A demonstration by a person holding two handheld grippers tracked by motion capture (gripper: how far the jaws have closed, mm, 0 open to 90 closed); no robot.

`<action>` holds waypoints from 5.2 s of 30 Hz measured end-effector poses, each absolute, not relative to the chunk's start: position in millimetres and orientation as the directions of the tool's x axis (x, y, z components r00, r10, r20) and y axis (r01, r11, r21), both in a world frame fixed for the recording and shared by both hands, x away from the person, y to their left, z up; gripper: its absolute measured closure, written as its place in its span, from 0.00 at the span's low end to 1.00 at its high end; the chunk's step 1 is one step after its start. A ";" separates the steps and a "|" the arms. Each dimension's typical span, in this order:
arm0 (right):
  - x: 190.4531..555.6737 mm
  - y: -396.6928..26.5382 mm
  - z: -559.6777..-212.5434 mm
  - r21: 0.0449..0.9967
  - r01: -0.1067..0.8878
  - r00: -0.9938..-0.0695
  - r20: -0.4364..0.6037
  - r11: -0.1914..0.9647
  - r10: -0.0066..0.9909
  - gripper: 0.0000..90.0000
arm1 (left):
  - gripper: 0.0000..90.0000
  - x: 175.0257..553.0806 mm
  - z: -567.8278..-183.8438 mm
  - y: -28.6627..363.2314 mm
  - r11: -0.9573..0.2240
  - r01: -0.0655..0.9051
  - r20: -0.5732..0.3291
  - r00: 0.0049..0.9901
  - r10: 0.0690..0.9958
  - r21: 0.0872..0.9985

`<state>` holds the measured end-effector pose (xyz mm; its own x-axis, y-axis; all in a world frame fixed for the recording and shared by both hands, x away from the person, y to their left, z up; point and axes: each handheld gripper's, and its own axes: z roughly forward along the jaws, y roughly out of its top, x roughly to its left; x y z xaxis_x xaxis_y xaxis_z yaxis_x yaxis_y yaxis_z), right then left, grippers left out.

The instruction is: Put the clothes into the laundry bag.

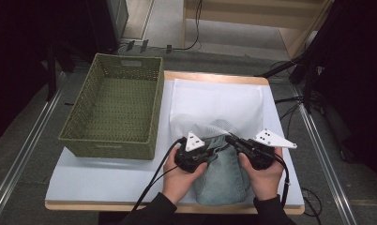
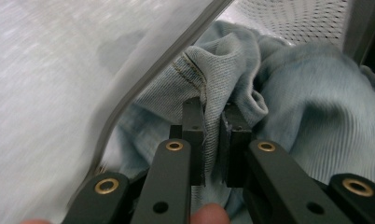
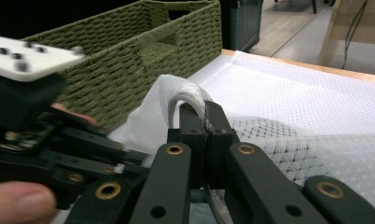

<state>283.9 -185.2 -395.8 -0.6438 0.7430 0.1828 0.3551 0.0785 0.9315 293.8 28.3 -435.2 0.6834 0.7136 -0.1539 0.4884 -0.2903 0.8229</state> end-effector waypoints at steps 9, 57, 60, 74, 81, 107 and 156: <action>282.8 -192.3 -394.3 0.934 0.349 -0.643 0.177 0.079 0.745 1.00 | 0.58 290.7 -432.0 35.5 -0.284 0.433 -0.104 0.682 0.724 0.855; 285.8 -218.8 -391.8 0.941 0.338 -0.614 0.192 0.035 0.766 1.00 | 0.29 259.0 -425.5 43.2 -0.295 0.430 -0.207 0.799 0.564 0.853; 285.9 -218.4 -391.8 0.942 0.334 -0.614 0.185 0.040 0.767 1.00 | 0.29 247.5 -435.3 42.6 -0.380 0.436 -0.156 0.799 0.581 0.816; 279.5 -201.8 -387.2 0.945 0.321 -0.649 0.169 0.065 0.741 1.00 | 0.86 277.8 -435.5 7.9 -0.382 0.462 -0.126 0.753 0.646 0.801; 278.3 -202.4 -383.7 0.951 0.306 -0.656 0.176 0.046 0.734 1.00 | 0.86 297.7 -438.0 -8.8 -0.190 0.413 -0.114 0.606 0.787 0.891; 284.2 -202.2 -395.8 0.938 0.342 -0.637 0.195 0.047 0.746 1.00 | 0.90 294.5 -461.6 -4.9 -0.355 0.570 -0.176 0.675 0.716 0.741; 308.0 -201.0 -451.5 0.852 0.519 -0.522 0.251 0.070 0.816 1.00 | 0.80 345.8 -463.8 -2.8 -0.153 0.539 -0.203 0.544 0.814 0.828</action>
